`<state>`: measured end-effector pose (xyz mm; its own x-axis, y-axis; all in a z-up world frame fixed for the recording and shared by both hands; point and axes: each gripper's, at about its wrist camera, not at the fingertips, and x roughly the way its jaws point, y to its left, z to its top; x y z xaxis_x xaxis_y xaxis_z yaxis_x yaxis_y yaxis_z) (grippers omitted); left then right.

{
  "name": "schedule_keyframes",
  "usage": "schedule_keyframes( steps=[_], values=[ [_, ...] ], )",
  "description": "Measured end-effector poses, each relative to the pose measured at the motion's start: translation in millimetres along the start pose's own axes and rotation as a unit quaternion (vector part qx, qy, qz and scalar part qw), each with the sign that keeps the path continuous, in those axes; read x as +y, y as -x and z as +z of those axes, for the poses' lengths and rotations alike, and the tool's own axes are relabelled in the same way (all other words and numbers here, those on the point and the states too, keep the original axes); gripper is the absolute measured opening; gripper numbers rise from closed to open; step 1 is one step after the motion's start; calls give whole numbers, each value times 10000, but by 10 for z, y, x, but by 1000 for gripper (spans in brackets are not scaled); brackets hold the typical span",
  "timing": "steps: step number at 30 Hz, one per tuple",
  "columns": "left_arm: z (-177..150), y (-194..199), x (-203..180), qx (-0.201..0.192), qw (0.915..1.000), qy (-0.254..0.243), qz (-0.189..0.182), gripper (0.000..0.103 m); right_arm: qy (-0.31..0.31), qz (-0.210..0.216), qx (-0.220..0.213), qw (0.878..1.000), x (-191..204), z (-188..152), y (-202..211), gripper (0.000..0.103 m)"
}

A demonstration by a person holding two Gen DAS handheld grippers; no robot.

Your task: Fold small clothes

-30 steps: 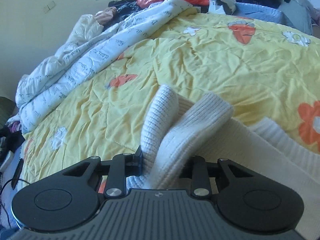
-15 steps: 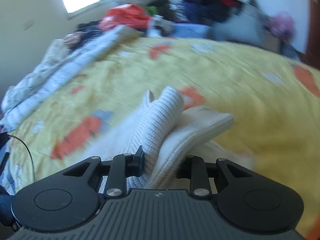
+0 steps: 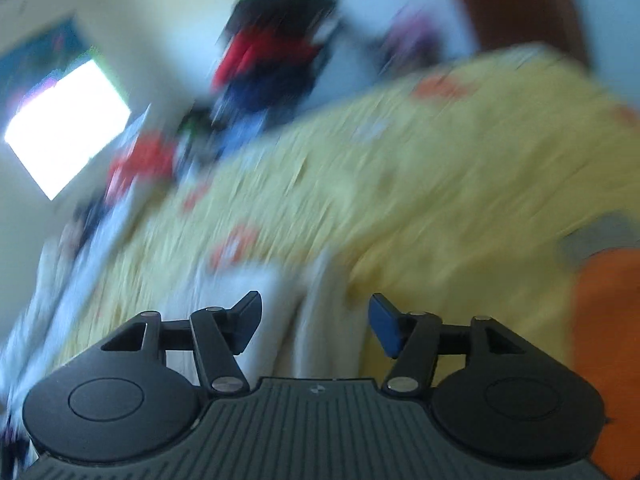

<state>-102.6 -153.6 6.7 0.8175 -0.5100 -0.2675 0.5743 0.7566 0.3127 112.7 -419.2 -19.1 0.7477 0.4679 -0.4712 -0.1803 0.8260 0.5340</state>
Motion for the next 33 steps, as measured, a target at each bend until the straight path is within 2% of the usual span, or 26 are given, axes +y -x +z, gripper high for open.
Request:
schedule_keyframes(
  steps=[1,3,6,9,12,13,14,15,16,19,21,24,26,29,31,33],
  values=[
    [-59,144,50,-121,9998,-31,161,87,-28,147,16,9999,19,15,17,62],
    [-202,325,131,-96,9982,-267,520,87,25,366,258,9990,121,9,-58,62],
    [-405,358,244,270,9920,-572,1090,87,356,464,669,9960,290,-38,-310,63],
    [-484,266,327,672,9864,-442,1435,87,385,369,1022,9933,351,-100,-608,64],
    [-511,203,393,761,9855,-235,1500,87,358,150,1281,9910,328,-177,-854,59],
    [-524,164,389,782,9858,-199,1470,86,396,239,1302,9904,336,-204,-894,38],
    [-527,131,393,836,9865,-127,1399,85,416,290,1308,9901,341,-216,-894,26],
    [-491,91,403,983,9871,-44,1262,63,455,327,1277,9902,355,-217,-874,20],
    [-437,75,420,1021,9863,63,1294,53,576,332,1227,9902,403,-214,-837,17],
    [-343,136,423,934,9875,150,1261,43,919,325,994,9903,472,-138,-588,16],
    [-366,183,410,894,9889,89,1180,40,804,346,853,9925,338,-46,-460,15],
    [-443,94,367,883,9889,-95,1188,39,435,243,1237,9911,36,-159,-598,14],
    [-468,16,322,937,9867,-253,1300,40,218,379,1013,9939,2,-242,-579,19],
    [-465,21,333,1019,9855,-397,1294,43,-185,427,859,9952,17,-258,-425,44],
    [-466,86,364,1018,9867,-403,1206,44,-318,584,697,9953,35,-284,-222,53],
    [-473,164,403,973,9881,-369,1135,48,-338,755,666,9943,50,-333,-19,55]
  ],
)
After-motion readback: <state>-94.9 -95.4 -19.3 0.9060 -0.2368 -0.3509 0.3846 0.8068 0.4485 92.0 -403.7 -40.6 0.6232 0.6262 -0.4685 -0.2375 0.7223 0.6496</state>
